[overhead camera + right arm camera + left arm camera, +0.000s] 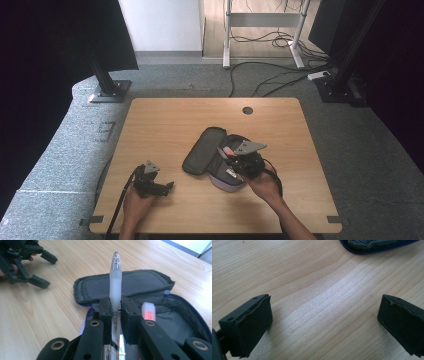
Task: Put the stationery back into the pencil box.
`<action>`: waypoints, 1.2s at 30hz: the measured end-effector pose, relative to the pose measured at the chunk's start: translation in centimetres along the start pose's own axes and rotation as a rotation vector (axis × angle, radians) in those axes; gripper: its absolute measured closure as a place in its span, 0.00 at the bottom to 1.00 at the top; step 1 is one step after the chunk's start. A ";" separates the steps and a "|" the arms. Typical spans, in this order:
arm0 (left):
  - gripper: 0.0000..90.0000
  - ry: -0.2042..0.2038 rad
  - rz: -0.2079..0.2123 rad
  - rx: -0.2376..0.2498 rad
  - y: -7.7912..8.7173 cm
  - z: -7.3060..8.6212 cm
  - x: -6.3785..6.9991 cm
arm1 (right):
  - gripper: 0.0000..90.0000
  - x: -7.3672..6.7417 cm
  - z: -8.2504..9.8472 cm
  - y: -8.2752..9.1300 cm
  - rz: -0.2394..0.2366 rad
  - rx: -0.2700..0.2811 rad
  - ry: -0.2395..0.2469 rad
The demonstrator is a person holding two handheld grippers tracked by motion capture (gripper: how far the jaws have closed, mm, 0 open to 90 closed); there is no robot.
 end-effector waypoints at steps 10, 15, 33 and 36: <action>0.00 0.001 0.001 0.000 0.0 0.0 0.0 | 0.87 1.0 0.8 -1.4 0.025 -0.013 -0.005; 0.00 -0.001 0.001 -0.001 0.0 0.0 0.0 | 0.87 1.4 1.3 -2.1 0.033 -0.021 -0.008; 0.00 -0.002 0.001 -0.002 0.0 0.0 0.0 | 0.87 1.6 3.0 -4.5 0.023 -0.054 -0.008; 0.00 -0.001 0.001 -0.002 0.0 0.0 0.0 | 0.86 1.4 3.3 -5.0 0.021 -0.069 -0.005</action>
Point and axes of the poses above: each handheld gripper's, and its own axes: y roughly backward along the jaws, z roughly out of its underside, x roughly to its right, the point moved 3 cm from there along -y, roughly forward along the jaws, and after that the axes turned 10 degrees about z, right-handed, at the moved point
